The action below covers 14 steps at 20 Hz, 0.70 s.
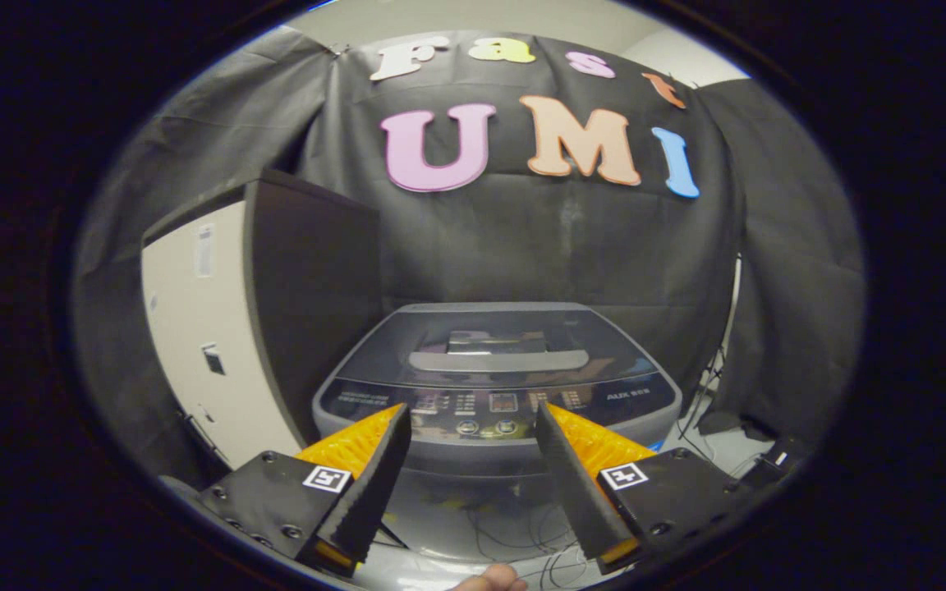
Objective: Put the clothes into the washing machine and then close the washing machine lid.
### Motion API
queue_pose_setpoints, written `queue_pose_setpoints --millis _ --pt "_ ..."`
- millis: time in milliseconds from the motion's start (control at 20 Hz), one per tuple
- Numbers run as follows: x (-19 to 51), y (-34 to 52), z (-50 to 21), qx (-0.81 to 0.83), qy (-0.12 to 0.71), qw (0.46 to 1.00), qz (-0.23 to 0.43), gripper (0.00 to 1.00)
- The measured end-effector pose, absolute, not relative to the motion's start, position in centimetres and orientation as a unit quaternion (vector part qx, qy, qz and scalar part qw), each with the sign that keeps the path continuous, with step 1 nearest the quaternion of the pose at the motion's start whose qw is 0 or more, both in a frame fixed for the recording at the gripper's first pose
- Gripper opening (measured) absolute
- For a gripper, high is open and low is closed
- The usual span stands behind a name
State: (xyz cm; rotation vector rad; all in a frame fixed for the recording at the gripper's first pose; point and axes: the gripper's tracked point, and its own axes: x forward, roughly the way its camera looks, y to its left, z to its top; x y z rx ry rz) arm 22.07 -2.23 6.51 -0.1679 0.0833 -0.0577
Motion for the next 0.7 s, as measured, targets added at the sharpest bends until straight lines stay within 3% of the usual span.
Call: queue_pose_setpoints --millis 700 --pt "14.5 0.9 14.2 -0.069 -0.022 0.996 -0.044 0.99"
